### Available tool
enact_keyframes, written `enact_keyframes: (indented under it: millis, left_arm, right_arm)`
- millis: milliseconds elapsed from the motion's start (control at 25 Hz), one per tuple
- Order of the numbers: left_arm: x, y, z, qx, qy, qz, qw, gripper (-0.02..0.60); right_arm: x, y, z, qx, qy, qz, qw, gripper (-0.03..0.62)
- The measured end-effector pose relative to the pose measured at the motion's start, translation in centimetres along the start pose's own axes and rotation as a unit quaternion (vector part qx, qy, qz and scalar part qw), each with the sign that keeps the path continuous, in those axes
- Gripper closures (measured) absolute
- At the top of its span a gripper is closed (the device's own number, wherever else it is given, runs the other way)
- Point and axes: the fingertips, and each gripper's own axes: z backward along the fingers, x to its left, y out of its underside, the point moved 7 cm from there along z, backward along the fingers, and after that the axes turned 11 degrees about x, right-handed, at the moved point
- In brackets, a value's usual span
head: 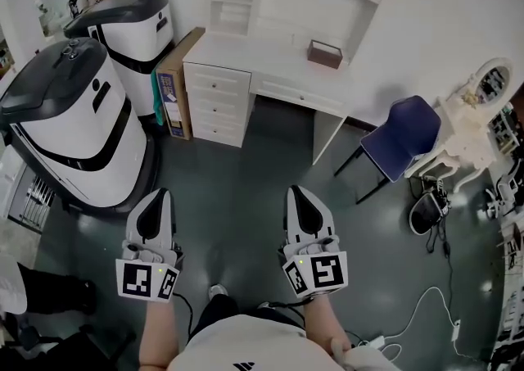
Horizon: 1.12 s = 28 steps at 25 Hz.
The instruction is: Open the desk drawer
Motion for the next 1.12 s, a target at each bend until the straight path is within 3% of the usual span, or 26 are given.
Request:
enact_keyframes:
  millis: [600, 880, 1120]
  left_arm:
    - [6.5, 0.0, -2.3, -0.027, 0.010, -0.002, 0.9996, 0.580]
    - [8.3, 0.8, -5.5, -0.022, 0.018, 0.013, 0.9995, 0.578]
    - [10.6, 1.3, -10.1, -0.024, 0.002, 0.019, 0.9995, 0.578]
  right_arm:
    - [3.1, -0.5, -4.7, -0.024, 0.012, 0.002, 1.000, 0.592]
    - [2.1, -0.2, -8.2, -0.016, 0.018, -0.001, 1.000, 0.592]
    - [0.0, 0.0, -14.1, -0.022, 0.003, -0.002, 1.000, 0.592]
